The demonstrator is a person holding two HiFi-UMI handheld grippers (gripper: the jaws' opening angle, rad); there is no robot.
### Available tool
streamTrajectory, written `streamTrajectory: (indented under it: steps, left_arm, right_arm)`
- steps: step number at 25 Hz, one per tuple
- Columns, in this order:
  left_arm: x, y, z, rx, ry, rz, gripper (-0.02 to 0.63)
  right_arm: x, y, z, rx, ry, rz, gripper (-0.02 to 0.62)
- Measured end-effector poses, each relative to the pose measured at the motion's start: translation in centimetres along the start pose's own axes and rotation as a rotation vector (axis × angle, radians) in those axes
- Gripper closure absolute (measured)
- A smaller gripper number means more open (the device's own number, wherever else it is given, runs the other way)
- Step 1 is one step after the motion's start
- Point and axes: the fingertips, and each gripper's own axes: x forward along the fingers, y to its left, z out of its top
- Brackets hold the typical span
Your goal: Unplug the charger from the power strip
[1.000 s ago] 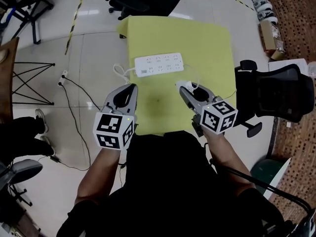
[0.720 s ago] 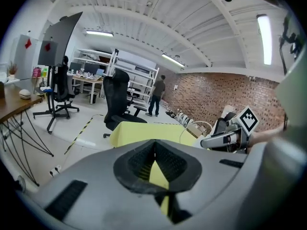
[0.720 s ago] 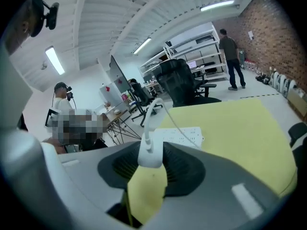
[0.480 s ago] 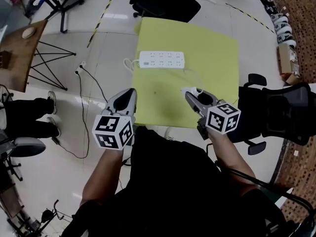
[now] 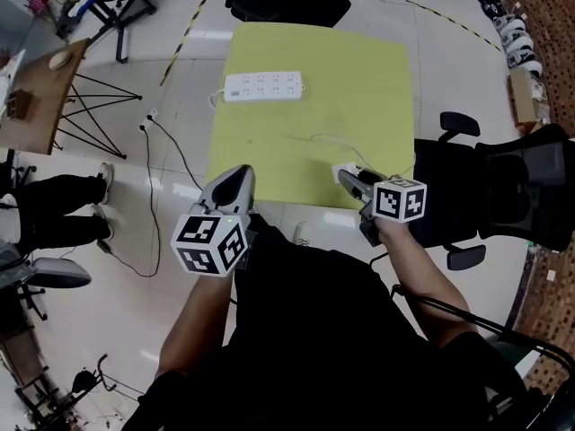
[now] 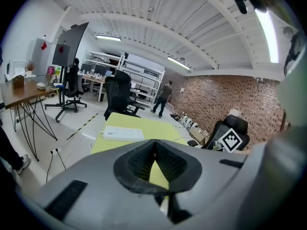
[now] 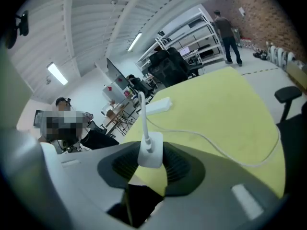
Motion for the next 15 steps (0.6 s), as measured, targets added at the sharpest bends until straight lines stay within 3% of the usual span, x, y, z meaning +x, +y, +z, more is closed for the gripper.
streamTrajectory:
  steps: [5, 15]
  left_arm:
    - [-1.4, -2.6, -1.3, 0.014, 0.056, 0.009, 0.6]
    - [-1.2, -5.9, -1.9, 0.09, 0.084, -0.05, 0.6]
  right_arm:
    - [-1.1, -5.5, -4.1, 0.138, 0.032, -0.068, 0.456]
    - [-4.5, -12.3, -4.5, 0.352, -0.137, -0.124, 0.456]
